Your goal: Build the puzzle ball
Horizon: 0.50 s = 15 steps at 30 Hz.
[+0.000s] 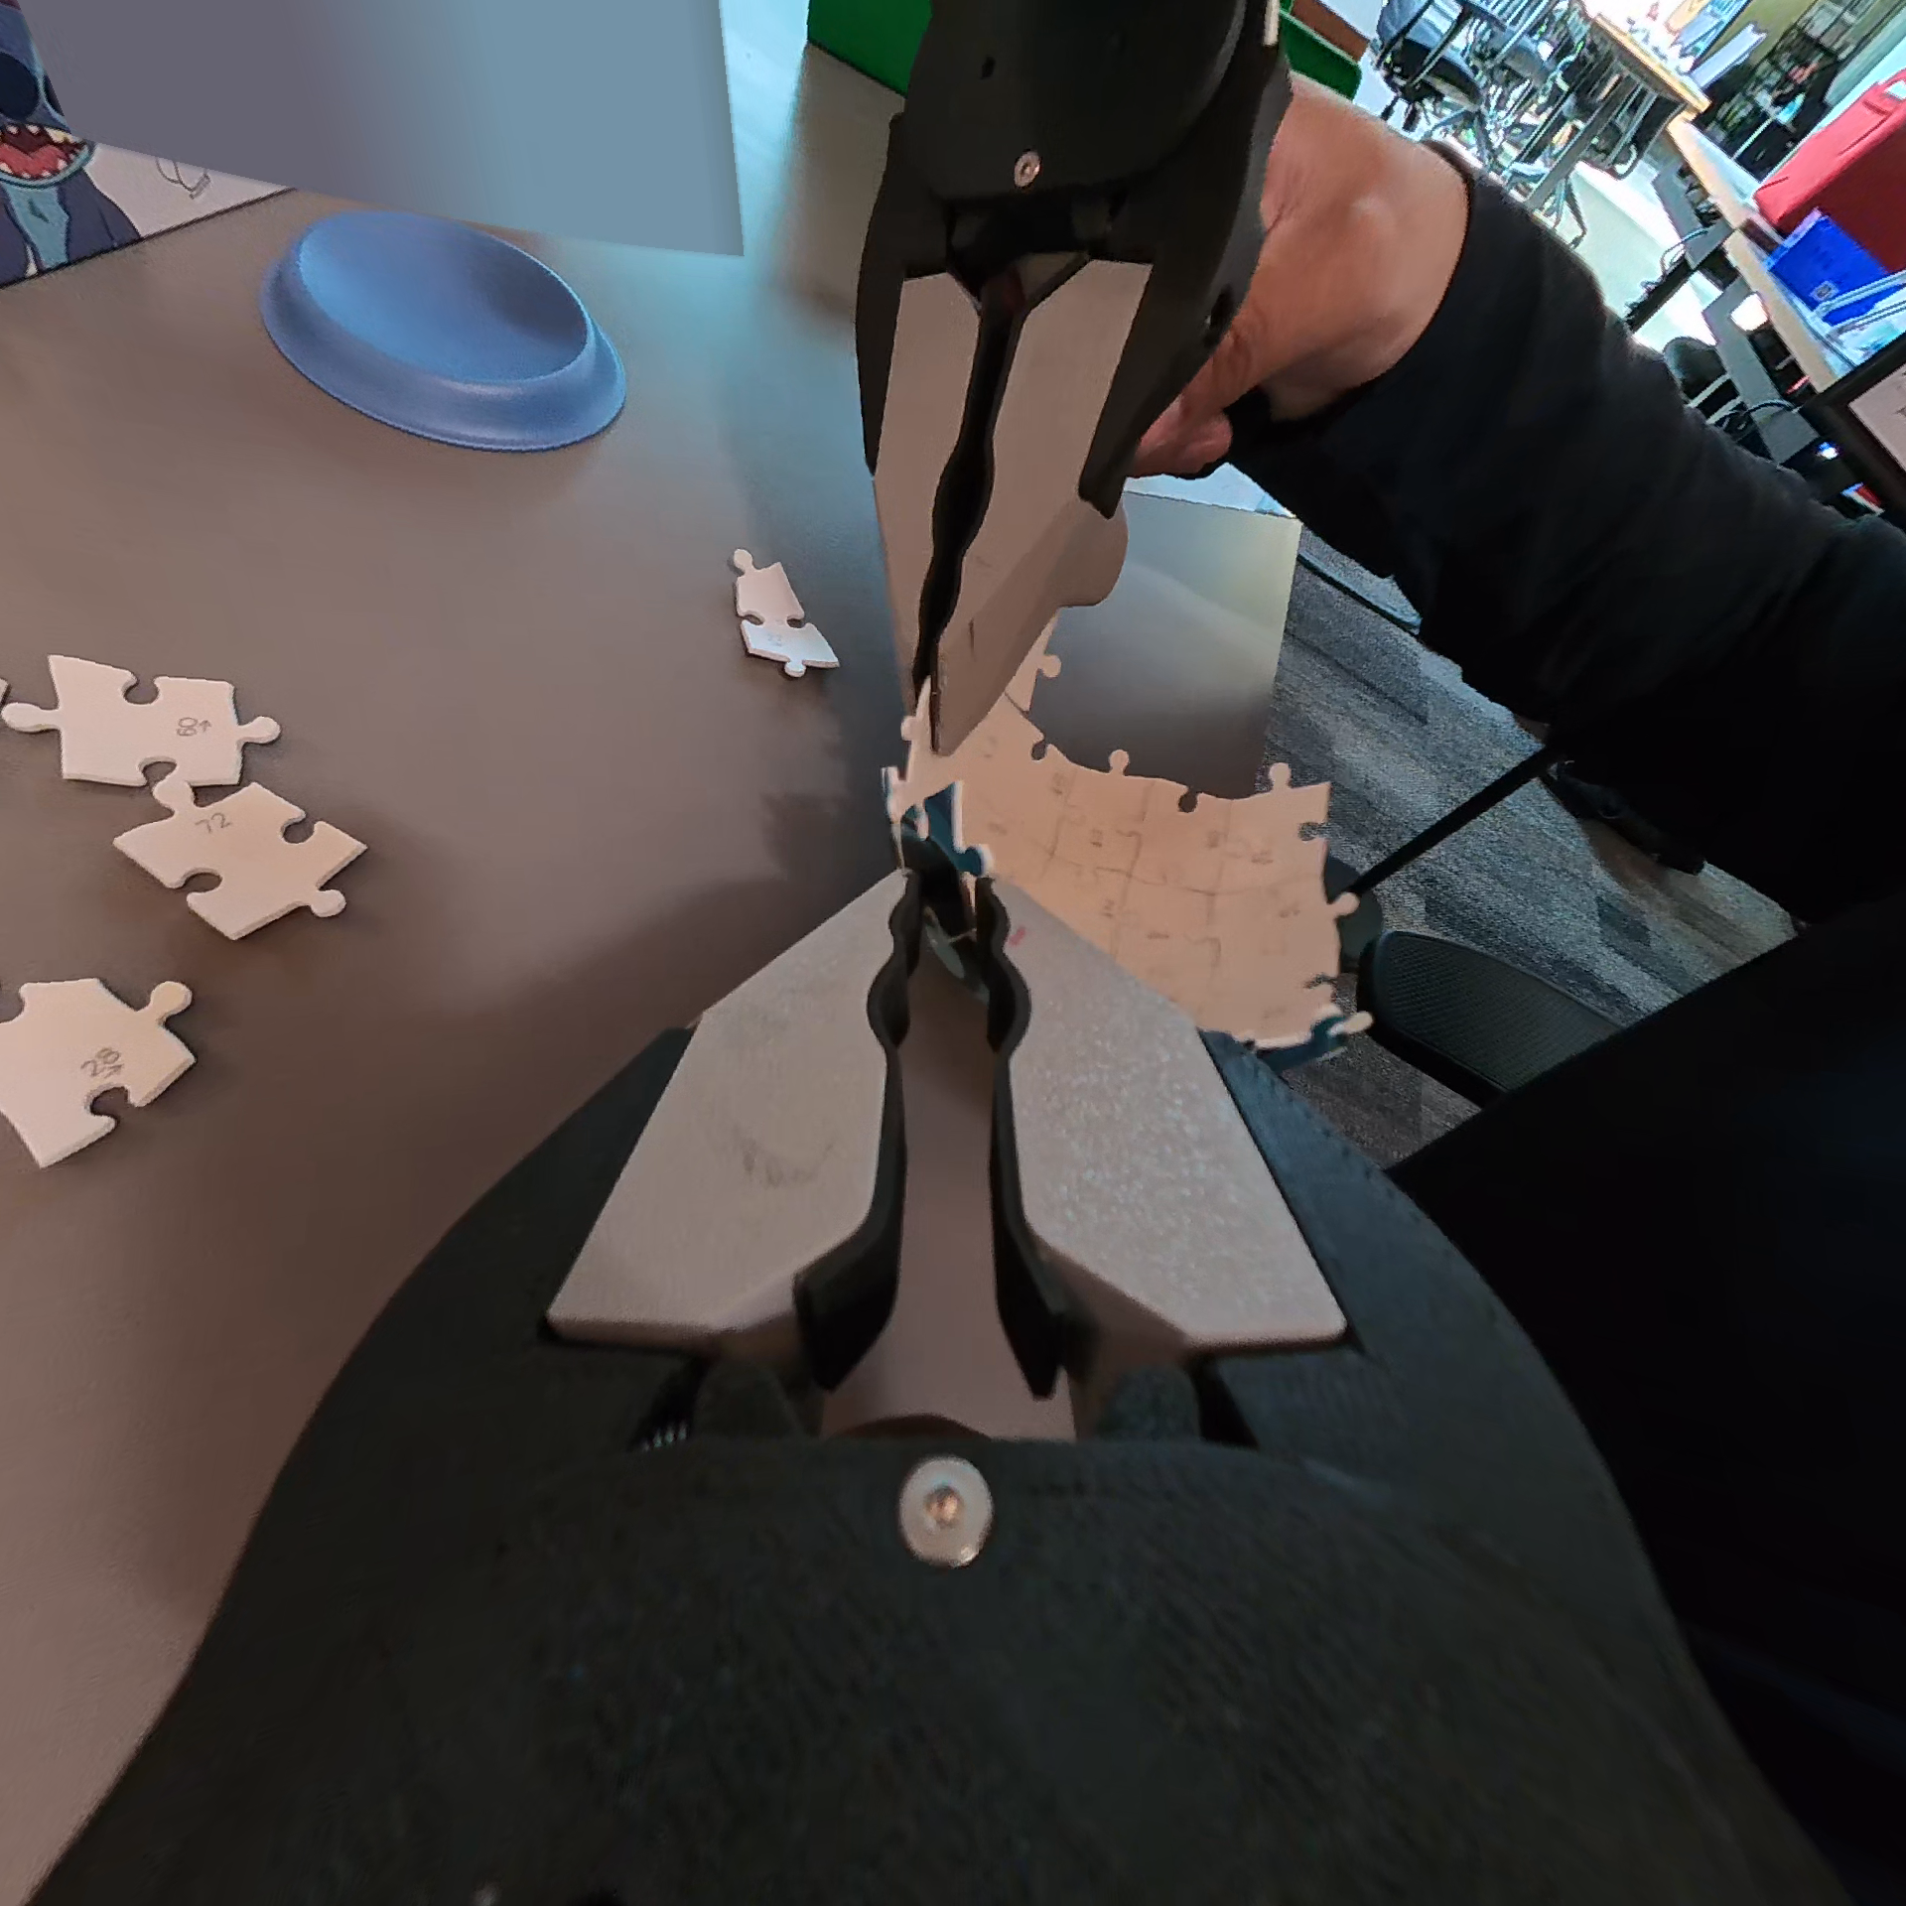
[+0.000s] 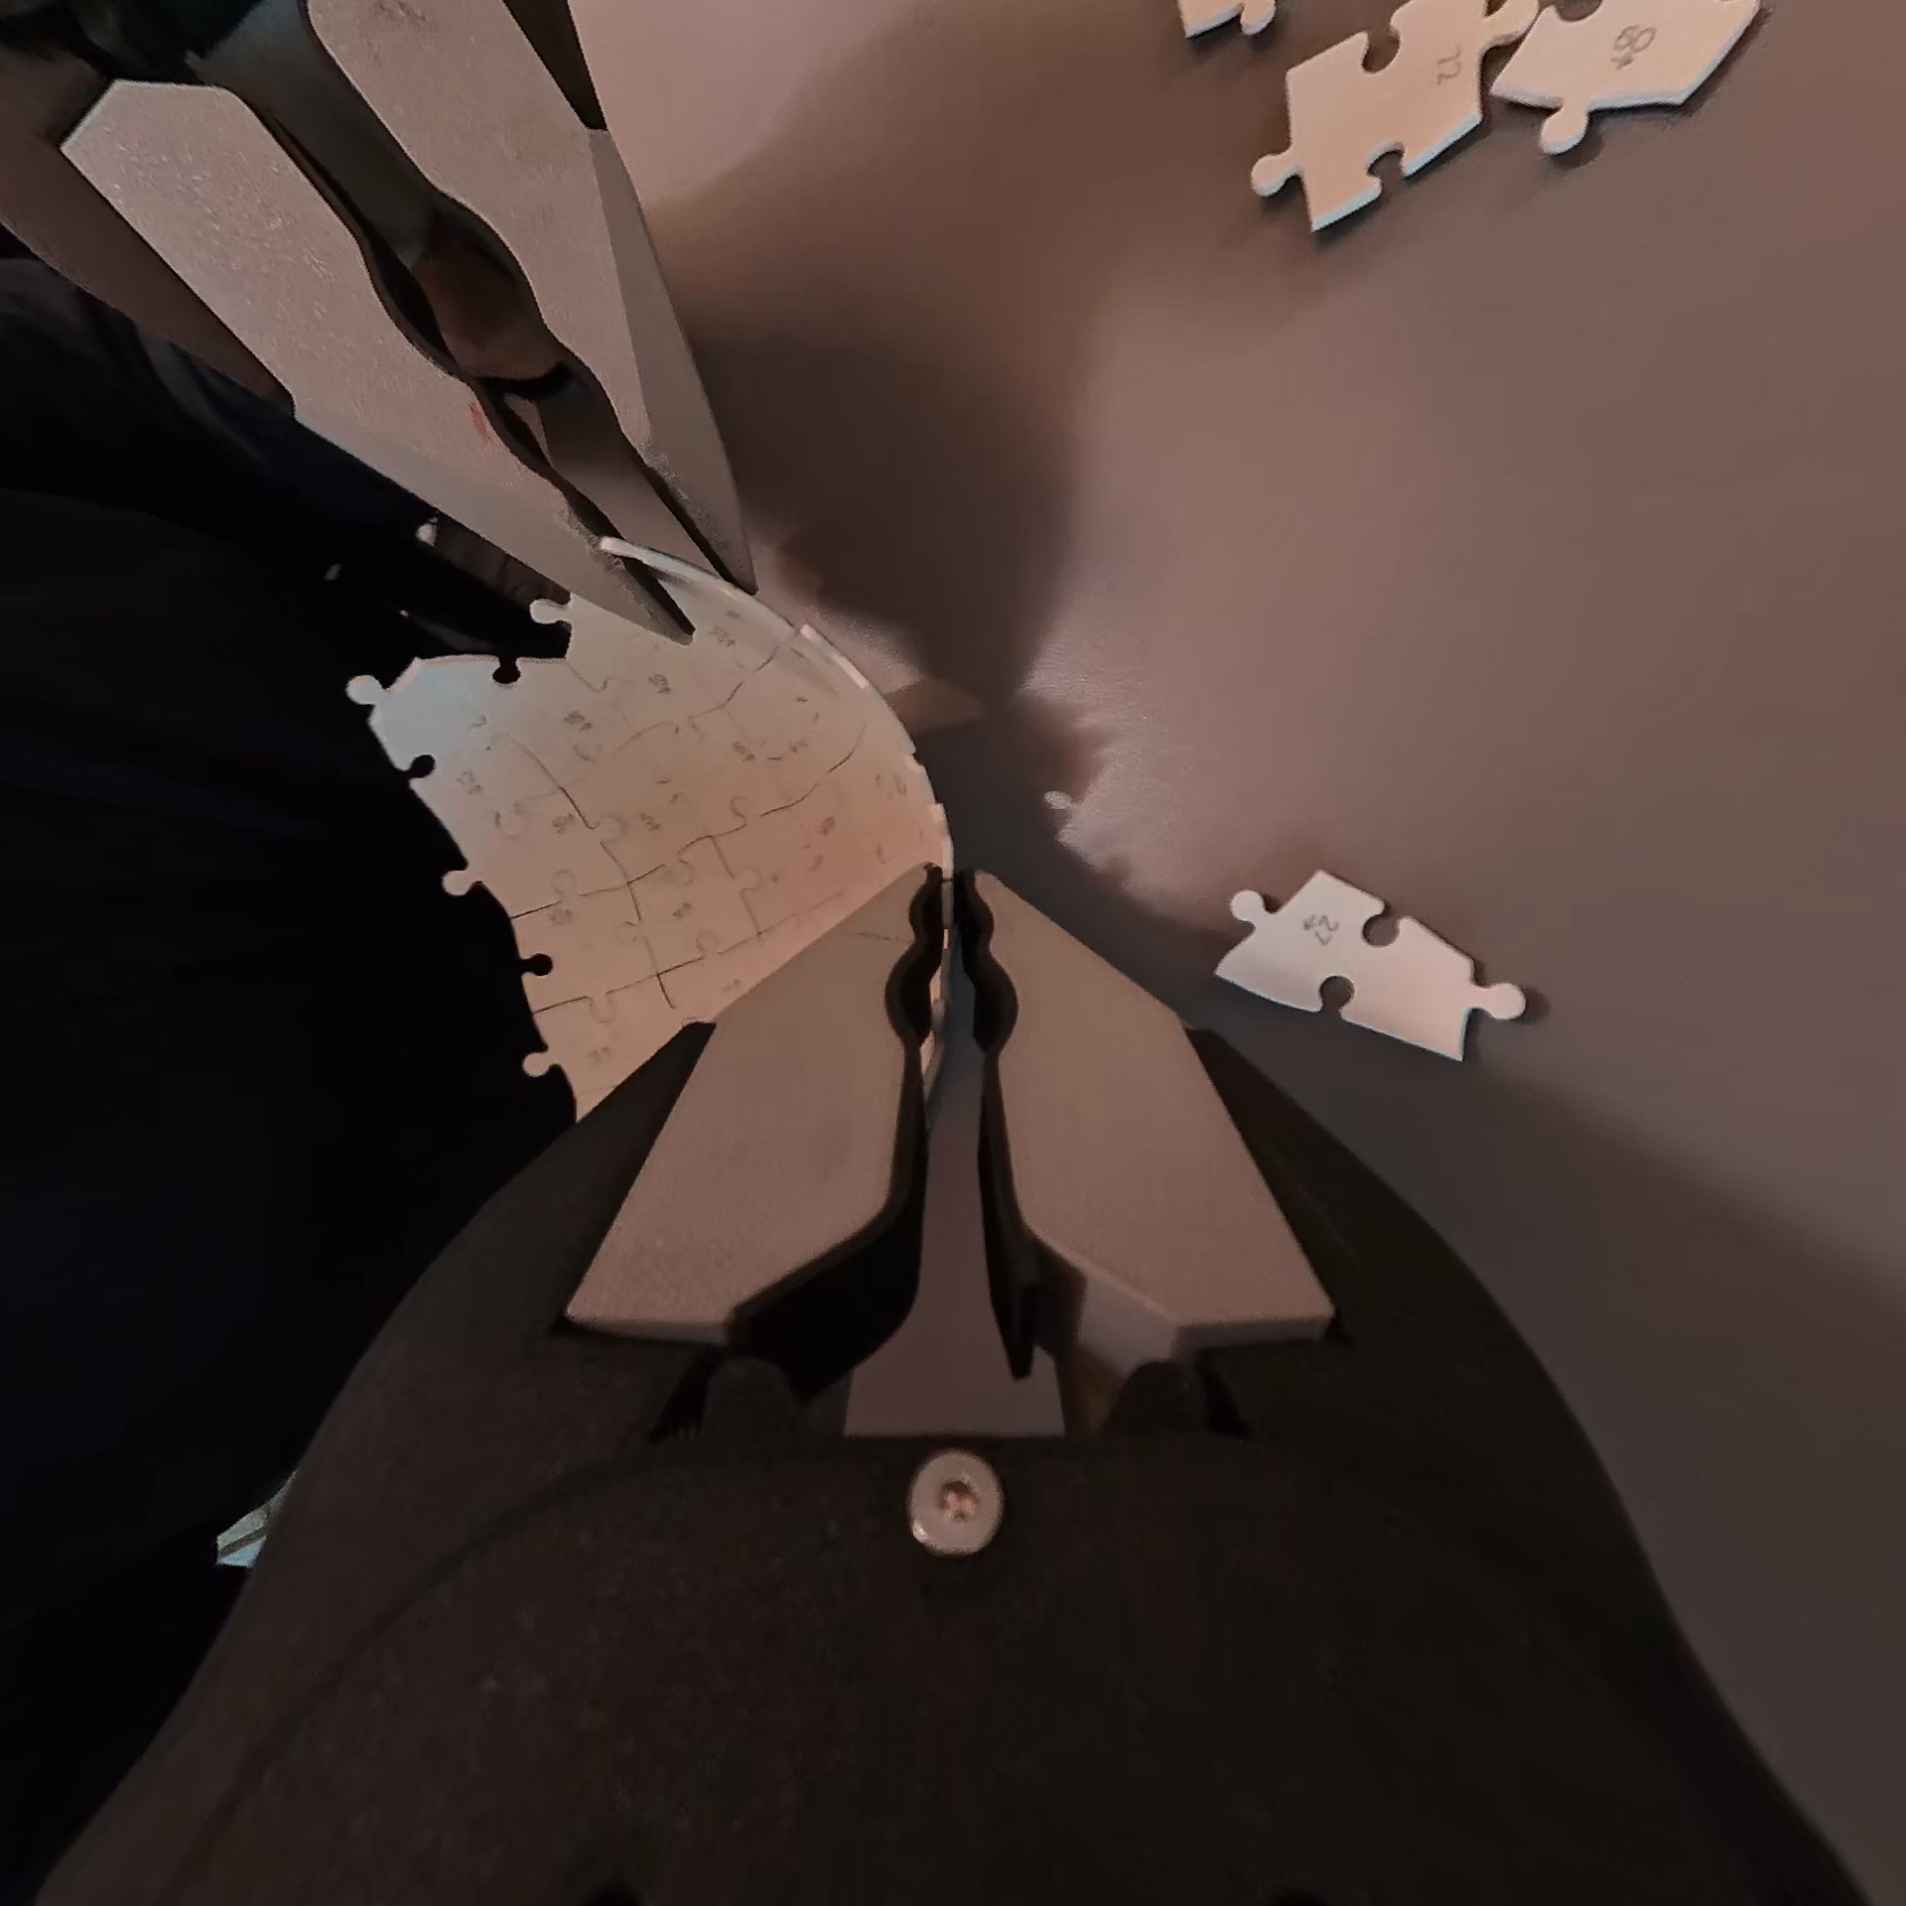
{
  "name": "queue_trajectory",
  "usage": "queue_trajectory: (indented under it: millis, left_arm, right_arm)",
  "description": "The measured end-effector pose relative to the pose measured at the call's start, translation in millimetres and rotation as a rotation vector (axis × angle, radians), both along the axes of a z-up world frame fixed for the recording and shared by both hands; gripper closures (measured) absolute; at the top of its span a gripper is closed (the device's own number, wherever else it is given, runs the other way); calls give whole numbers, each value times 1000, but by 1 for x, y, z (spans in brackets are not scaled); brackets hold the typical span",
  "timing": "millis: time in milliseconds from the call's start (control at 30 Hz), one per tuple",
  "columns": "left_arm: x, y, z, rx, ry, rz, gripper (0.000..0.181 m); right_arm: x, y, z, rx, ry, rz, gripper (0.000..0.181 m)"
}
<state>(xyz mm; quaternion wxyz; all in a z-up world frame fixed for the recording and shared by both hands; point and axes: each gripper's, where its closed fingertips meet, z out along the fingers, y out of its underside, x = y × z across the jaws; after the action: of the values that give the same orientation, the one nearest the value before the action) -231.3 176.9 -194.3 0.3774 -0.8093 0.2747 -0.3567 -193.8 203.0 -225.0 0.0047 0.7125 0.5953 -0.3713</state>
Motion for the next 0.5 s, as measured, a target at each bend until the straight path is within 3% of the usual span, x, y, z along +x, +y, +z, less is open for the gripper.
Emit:
queue_trajectory:
  millis: [167, 233, 500]
  left_arm:
    - [-2, 1, 1, 2, -10, 9, 174]
    - [-2, 1, 2, 5, -13, 12, 174]
    - [-5, 0, 4, 10, -14, 35, 176]
  right_arm:
    - [-3, 2, -1, -26, 5, -17, 181]
    - [-4, 6, 1, -18, 8, -32, 165]
    - [-2, 8, 18, 11, 35, -67, 153]
